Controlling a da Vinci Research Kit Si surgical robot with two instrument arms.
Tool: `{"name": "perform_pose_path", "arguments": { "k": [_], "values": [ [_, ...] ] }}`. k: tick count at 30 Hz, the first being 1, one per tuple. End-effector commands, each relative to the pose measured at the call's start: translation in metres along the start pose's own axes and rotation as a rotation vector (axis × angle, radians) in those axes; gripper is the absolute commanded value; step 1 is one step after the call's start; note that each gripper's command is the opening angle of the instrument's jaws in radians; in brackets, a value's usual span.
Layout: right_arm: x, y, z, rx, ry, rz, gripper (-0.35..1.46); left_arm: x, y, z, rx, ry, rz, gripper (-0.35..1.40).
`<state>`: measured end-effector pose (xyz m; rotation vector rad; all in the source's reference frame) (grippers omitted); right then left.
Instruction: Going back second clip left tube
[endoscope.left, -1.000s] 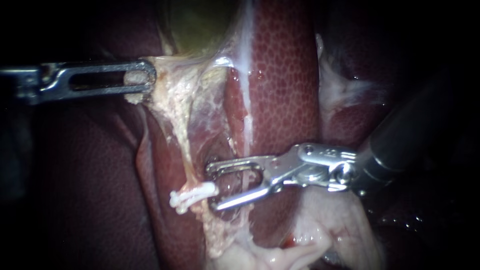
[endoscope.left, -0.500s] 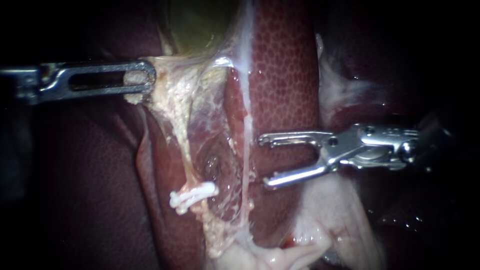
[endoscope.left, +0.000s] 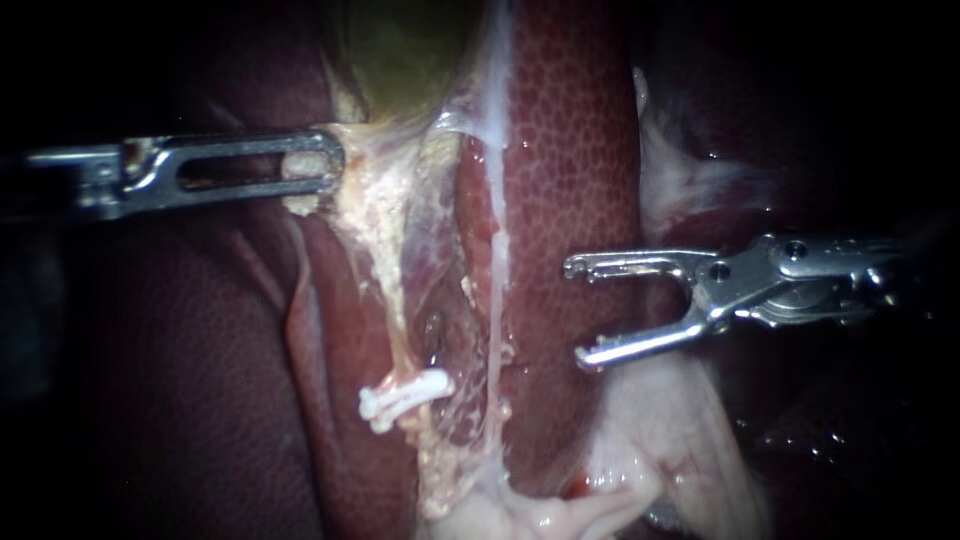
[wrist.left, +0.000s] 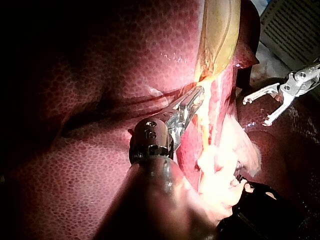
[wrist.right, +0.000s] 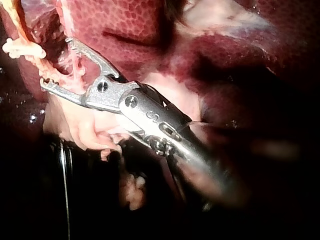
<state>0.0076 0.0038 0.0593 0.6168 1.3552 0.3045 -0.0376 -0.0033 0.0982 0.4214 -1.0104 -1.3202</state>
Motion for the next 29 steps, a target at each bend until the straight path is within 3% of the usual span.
{"name": "perform_pose_path", "arguments": {
  "k": [1,9,29],
  "values": [
    [-0.0001,0.0001,0.0,0.0,-0.001,0.0,0.6,0.0004,0.0,0.0007,0.001,0.01,0.003,-0.35],
    [0.0,0.0002,-0.0002,-0.001,-0.002,-0.006,0.6,0.0021,-0.0004,0.0047,0.002,0.035,0.013,-0.35],
    [0.0005,0.0,-0.0003,-0.003,-0.002,-0.03,0.6,0.0024,0.0002,0.0055,-0.005,0.047,0.017,-0.35]
  ]
}}
